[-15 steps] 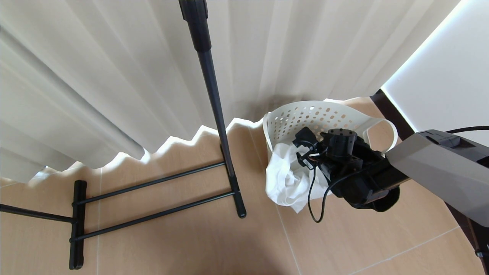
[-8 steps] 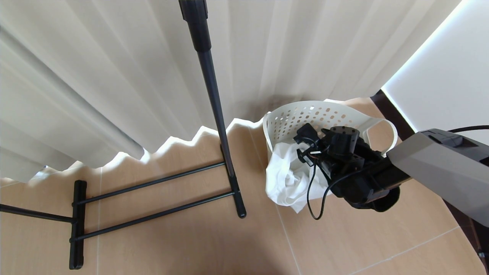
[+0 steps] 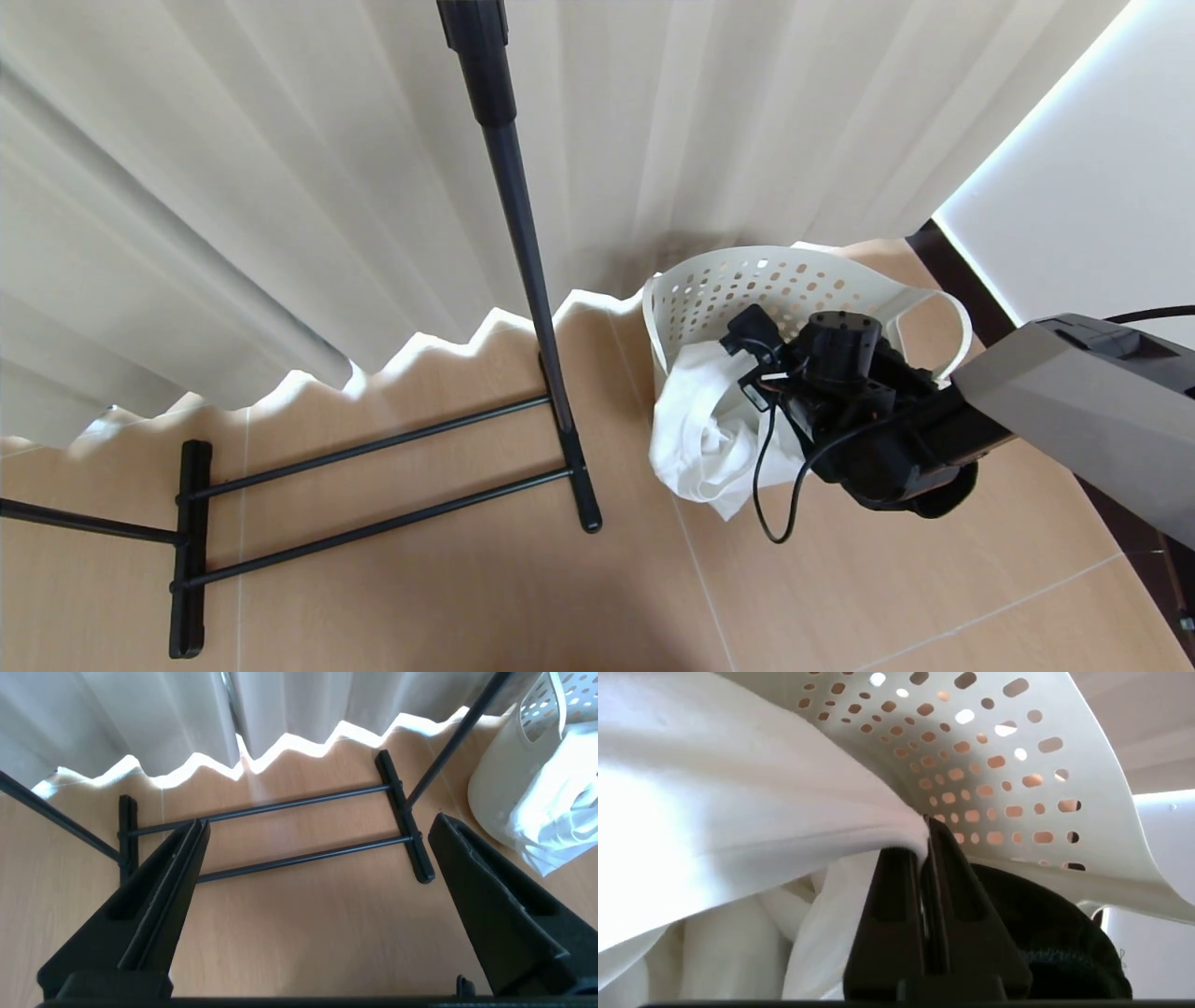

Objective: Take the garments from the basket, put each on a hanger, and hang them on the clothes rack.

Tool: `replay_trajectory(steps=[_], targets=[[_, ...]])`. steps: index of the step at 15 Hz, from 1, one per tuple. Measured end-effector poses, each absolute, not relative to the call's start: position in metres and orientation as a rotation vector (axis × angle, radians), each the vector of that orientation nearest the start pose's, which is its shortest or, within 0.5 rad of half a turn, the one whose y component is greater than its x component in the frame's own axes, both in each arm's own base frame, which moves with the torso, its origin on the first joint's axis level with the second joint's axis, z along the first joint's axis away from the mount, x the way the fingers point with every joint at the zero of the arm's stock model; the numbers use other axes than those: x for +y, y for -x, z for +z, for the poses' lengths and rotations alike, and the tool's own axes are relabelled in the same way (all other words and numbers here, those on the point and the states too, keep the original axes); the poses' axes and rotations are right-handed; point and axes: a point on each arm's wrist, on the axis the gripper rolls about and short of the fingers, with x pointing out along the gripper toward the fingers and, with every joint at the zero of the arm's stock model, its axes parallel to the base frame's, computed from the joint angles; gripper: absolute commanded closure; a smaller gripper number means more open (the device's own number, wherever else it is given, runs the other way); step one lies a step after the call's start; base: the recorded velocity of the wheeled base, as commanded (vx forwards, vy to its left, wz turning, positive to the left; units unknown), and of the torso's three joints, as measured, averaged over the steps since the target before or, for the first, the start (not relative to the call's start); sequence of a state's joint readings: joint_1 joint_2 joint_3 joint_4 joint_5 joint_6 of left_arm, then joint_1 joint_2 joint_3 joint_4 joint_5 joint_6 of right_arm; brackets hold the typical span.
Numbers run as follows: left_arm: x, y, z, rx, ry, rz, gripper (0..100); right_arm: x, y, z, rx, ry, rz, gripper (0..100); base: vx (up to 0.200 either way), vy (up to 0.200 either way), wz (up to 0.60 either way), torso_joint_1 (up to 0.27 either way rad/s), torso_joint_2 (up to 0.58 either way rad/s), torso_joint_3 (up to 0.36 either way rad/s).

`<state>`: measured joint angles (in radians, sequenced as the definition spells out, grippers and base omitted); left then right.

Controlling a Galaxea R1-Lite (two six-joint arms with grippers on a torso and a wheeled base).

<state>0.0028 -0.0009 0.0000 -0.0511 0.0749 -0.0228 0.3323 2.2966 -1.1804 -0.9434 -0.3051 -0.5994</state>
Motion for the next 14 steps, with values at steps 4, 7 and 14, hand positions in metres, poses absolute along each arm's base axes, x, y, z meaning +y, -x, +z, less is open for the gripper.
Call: replay_trajectory(steps=[4,7,14], targets=[[0.002,0.023,0.081,-0.053,0.024,0.077,0,0.141,-0.395,0.106,0.214,0.545,0.113,100,0.000,0.000,0.00,0.000,0.00,0.000],[0.002,0.023,0.081,-0.053,0.025,0.077,0,0.143,-0.358,0.148,0.267,0.427,0.168,100,0.000,0.000,0.00,0.000,0.00,0.000],[0.002,0.023,0.081,-0.053,0.024,0.077,0,0.144,-0.233,0.256,0.208,0.166,0.390,100,0.000,0.000,0.00,0.000,0.00,0.000]])
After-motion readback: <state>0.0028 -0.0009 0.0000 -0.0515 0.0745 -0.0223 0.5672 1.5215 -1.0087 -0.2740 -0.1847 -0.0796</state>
